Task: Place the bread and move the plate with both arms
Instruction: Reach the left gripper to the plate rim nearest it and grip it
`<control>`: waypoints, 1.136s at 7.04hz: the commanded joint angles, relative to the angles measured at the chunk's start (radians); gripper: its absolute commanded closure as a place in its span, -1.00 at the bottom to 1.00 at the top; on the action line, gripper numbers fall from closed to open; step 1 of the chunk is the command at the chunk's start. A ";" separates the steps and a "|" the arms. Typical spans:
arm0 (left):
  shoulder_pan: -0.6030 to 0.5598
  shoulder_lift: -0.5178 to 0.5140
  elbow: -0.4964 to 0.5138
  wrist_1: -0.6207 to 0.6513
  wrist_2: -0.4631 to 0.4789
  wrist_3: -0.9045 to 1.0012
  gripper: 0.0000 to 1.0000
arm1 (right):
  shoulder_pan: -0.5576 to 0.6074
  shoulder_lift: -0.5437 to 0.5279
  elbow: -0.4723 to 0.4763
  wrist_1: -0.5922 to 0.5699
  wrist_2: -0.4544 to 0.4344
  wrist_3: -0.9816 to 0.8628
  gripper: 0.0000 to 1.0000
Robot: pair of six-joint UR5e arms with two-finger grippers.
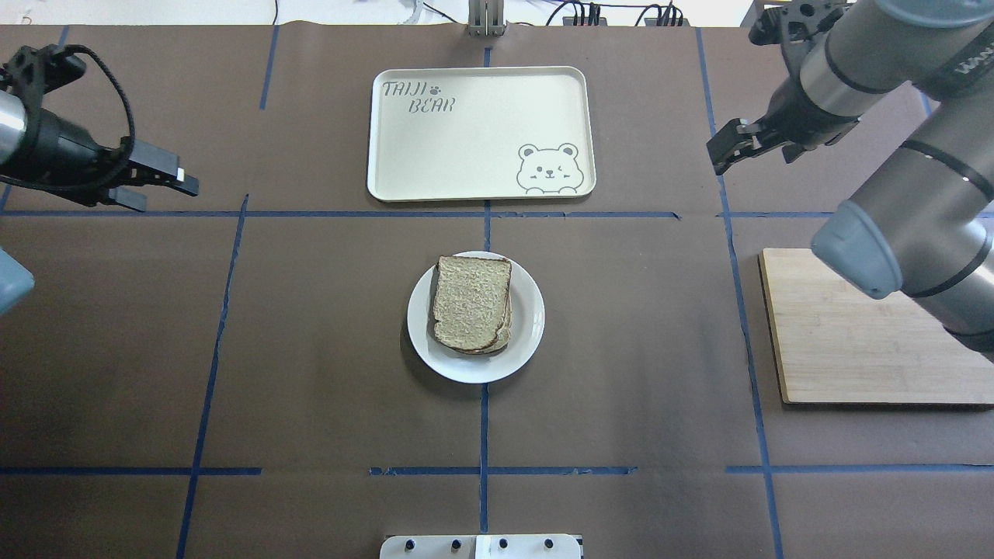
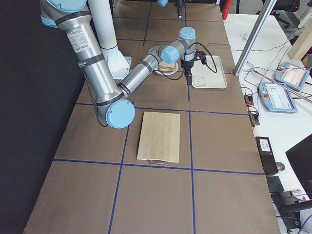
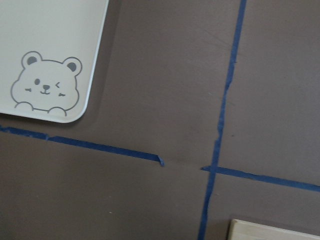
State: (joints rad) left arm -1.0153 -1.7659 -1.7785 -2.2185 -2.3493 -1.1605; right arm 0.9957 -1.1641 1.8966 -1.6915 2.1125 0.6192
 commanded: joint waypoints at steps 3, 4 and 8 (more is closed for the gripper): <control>0.355 -0.068 0.057 -0.276 0.391 -0.422 -0.94 | 0.147 -0.114 -0.013 -0.002 0.096 -0.196 -1.00; 0.415 -0.133 0.111 -0.277 0.434 -0.483 -0.67 | 0.158 -0.115 -0.019 -0.002 0.137 -0.196 -1.00; 0.503 -0.248 0.243 -0.280 0.475 -0.487 -0.35 | 0.164 -0.106 -0.047 0.004 0.156 -0.191 -1.00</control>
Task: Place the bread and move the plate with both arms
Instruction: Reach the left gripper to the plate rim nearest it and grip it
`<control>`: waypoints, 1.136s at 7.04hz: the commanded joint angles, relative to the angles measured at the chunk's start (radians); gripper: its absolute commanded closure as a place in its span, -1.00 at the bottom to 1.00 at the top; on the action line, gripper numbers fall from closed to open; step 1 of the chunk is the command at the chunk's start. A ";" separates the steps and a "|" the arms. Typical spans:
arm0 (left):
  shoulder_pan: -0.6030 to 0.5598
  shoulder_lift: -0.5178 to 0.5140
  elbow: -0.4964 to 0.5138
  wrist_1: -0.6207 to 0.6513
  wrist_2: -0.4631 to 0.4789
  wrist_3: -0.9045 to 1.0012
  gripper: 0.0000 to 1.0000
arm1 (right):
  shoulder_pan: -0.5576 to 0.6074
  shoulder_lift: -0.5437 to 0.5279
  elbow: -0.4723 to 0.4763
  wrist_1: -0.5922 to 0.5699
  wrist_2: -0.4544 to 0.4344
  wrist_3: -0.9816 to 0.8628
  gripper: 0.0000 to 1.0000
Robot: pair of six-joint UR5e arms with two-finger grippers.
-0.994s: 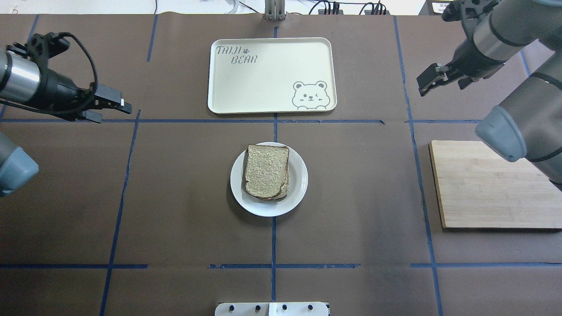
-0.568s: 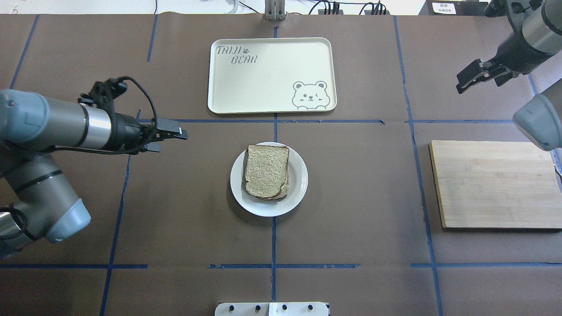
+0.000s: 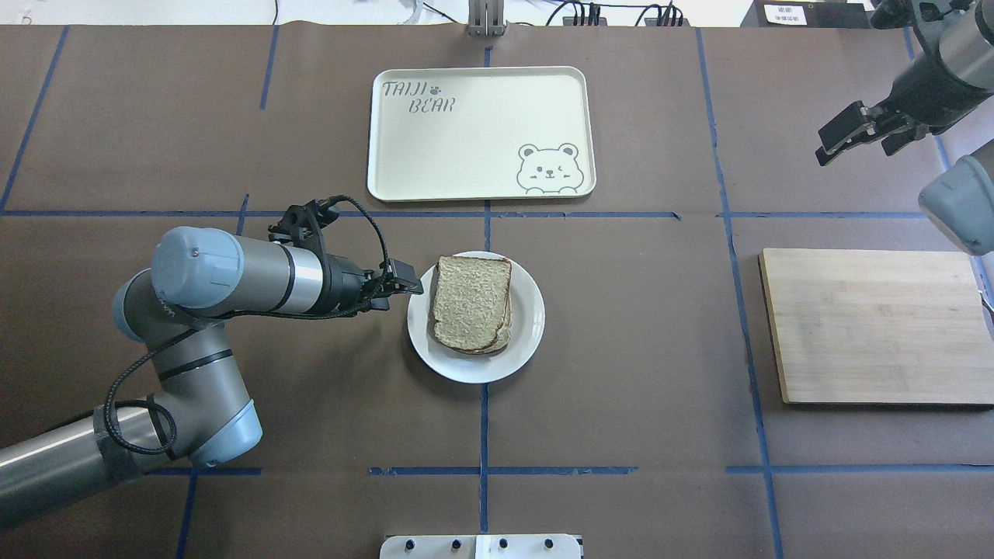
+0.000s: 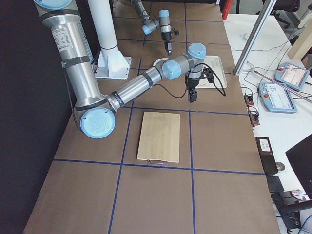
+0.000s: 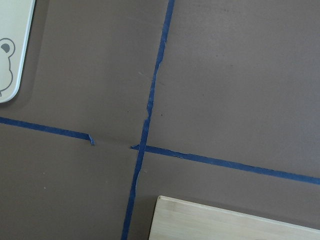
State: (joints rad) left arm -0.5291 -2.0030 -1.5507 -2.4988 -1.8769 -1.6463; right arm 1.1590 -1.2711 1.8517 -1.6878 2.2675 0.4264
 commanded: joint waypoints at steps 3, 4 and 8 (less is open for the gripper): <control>0.023 -0.023 0.020 0.003 0.002 -0.003 -0.11 | 0.004 0.003 -0.002 0.002 0.003 0.002 -1.00; 0.027 -0.022 0.024 0.003 0.002 -0.001 -0.06 | 0.004 0.003 -0.002 0.002 0.003 0.002 -1.00; 0.037 -0.033 0.044 0.003 0.002 -0.001 0.00 | 0.004 0.004 0.000 0.002 0.004 0.005 -1.00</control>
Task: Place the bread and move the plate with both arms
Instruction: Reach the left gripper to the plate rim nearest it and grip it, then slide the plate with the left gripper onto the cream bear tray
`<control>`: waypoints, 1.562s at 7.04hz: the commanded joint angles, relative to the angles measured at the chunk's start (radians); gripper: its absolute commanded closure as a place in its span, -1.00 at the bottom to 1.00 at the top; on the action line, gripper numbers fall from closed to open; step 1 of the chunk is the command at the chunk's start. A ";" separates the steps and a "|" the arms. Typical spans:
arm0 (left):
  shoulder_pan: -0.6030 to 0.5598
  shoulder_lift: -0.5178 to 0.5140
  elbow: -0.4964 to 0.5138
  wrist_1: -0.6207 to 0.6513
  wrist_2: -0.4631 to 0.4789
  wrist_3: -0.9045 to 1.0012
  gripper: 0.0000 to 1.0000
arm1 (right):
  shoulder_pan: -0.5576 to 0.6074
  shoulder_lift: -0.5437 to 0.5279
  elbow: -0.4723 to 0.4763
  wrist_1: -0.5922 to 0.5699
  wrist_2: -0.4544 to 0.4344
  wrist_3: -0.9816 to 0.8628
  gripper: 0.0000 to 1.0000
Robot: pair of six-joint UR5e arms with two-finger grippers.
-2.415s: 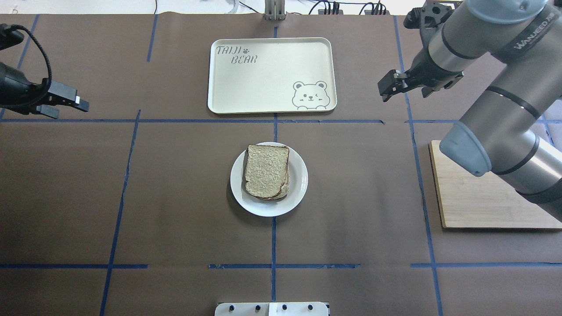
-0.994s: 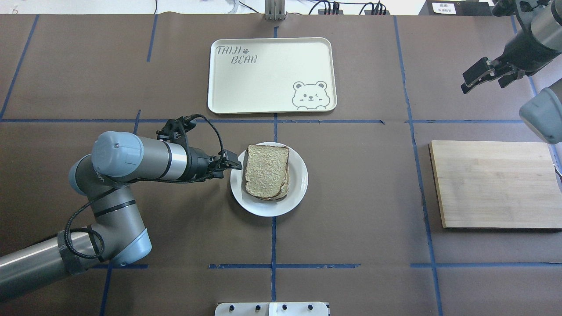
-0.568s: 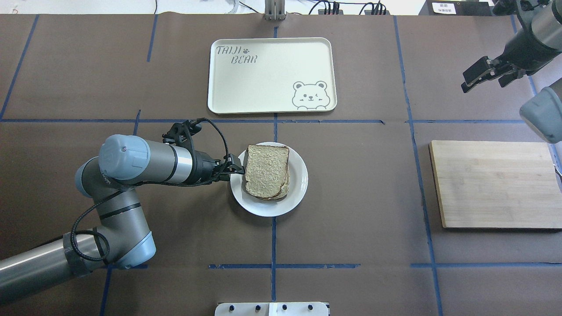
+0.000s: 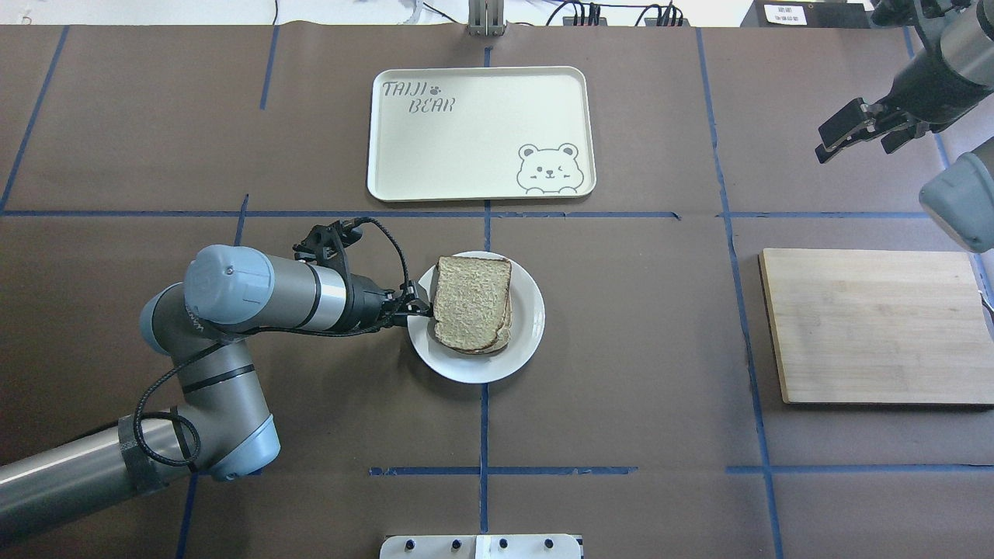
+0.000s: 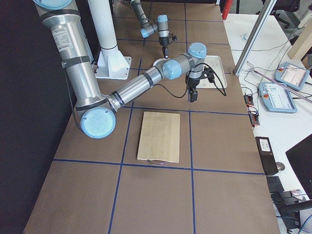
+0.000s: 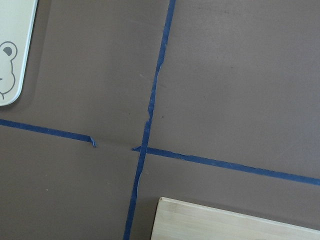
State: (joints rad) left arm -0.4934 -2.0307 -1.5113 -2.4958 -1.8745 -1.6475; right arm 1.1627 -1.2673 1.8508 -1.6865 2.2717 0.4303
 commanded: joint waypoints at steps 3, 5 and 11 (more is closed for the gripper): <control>0.015 -0.028 0.023 0.000 0.000 -0.002 0.02 | 0.006 -0.001 0.001 0.001 0.002 0.001 -1.00; 0.016 -0.028 0.025 0.000 0.000 -0.002 0.22 | 0.011 0.000 0.001 -0.001 0.003 0.001 -1.00; 0.007 -0.075 -0.001 -0.002 -0.003 -0.015 0.96 | 0.031 -0.010 0.005 0.001 0.034 -0.001 -1.00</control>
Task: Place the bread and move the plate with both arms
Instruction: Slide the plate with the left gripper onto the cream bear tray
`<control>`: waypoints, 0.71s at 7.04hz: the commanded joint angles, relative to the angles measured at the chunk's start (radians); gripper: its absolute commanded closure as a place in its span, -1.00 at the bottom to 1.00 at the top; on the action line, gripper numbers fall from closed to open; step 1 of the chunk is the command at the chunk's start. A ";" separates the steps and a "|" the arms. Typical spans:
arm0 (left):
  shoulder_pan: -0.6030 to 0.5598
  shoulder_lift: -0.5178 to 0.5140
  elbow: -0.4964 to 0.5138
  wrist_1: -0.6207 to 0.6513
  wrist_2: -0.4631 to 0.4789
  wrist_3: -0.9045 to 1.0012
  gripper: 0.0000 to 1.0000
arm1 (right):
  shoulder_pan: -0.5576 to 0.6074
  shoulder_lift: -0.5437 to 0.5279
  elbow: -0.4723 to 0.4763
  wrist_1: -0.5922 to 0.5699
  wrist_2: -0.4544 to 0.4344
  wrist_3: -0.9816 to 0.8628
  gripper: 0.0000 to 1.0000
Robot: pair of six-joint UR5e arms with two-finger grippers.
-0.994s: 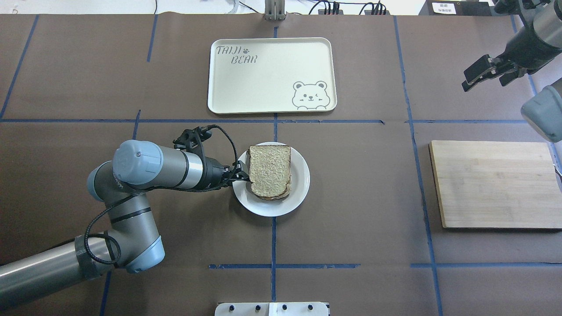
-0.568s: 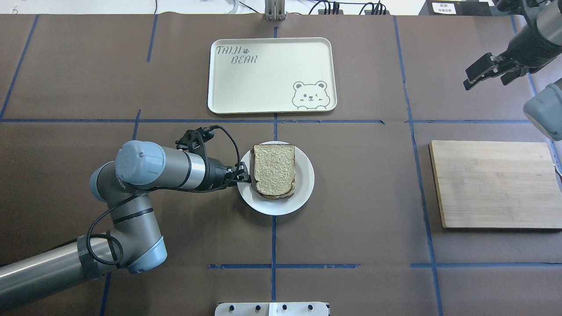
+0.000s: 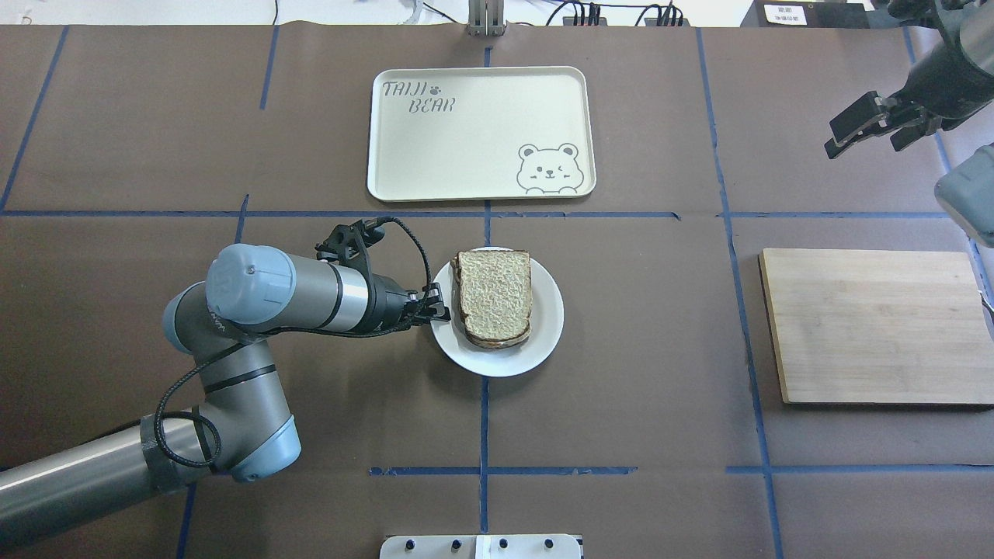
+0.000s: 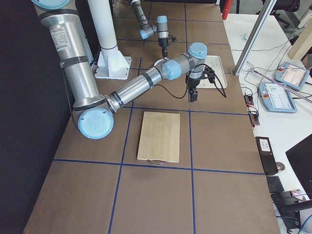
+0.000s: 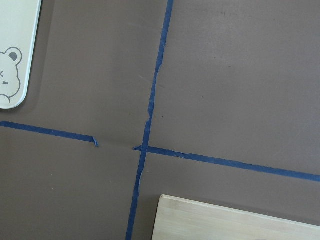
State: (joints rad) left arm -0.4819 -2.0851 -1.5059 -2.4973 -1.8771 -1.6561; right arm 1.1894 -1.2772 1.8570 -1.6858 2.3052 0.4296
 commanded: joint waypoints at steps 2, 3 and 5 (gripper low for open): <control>-0.012 -0.029 -0.026 0.000 -0.002 -0.028 1.00 | 0.009 -0.002 -0.001 0.000 0.002 -0.002 -1.00; -0.018 -0.030 -0.046 -0.003 -0.002 -0.039 1.00 | 0.009 -0.002 -0.001 0.000 0.002 -0.002 -1.00; -0.049 -0.032 -0.053 -0.132 -0.005 -0.153 1.00 | 0.010 -0.004 -0.002 0.000 -0.003 -0.008 -1.00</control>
State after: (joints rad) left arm -0.5140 -2.1161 -1.5560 -2.5434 -1.8811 -1.7450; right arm 1.1985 -1.2798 1.8556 -1.6865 2.3053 0.4251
